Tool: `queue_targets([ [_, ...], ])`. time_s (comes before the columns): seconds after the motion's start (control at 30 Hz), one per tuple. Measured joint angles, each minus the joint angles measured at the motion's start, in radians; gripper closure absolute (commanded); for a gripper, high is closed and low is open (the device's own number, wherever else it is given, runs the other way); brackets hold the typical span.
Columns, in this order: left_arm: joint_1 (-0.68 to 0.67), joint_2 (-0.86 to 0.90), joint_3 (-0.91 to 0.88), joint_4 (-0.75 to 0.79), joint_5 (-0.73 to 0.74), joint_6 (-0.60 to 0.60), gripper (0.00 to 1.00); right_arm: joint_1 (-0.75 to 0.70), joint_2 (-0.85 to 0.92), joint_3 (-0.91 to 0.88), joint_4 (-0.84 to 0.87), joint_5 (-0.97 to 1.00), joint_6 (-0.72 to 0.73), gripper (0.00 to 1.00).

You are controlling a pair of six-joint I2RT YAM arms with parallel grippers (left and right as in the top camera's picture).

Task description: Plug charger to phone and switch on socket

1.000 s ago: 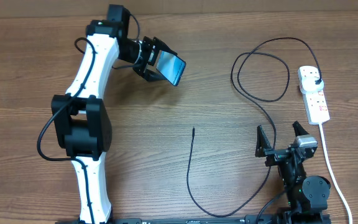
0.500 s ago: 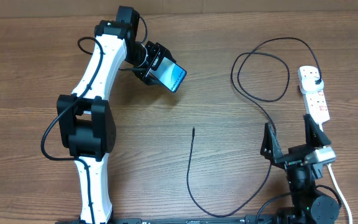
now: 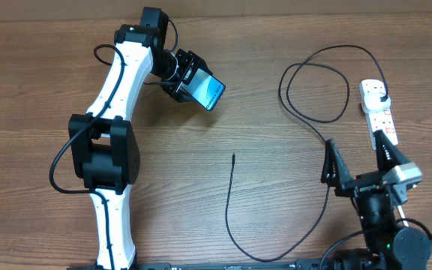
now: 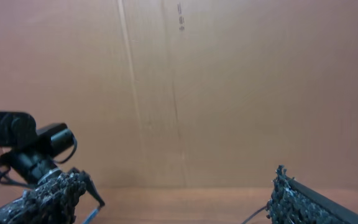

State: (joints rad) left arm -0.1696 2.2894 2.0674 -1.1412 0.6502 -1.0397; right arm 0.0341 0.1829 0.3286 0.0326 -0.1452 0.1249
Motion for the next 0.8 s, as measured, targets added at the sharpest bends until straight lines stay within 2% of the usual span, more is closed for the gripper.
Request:
queue_targets([
  [0.27,0.0,0.0,0.0,0.016,0.0,0.0,0.96,-0.001,0.451,0.361,-0.181,-0.138,0.002,0.0],
  [0.4,0.0,0.0,0.0,0.018,0.0,0.0,0.96,-0.001,0.755,0.598,-0.291,-0.334,0.005,0.0],
  [0.5,0.0,0.0,0.0,0.019,0.0,0.0,0.96,-0.001,0.935,0.706,-0.336,-0.469,0.016,0.0],
  [0.63,0.0,0.0,0.0,0.019,0.0,0.0,0.96,-0.001,1.099,0.766,-0.331,-0.629,0.086,0.0],
  [0.8,0.0,0.0,0.0,0.022,0.0,-0.004,0.96,-0.001,1.281,0.778,-0.278,-0.861,0.275,0.0],
])
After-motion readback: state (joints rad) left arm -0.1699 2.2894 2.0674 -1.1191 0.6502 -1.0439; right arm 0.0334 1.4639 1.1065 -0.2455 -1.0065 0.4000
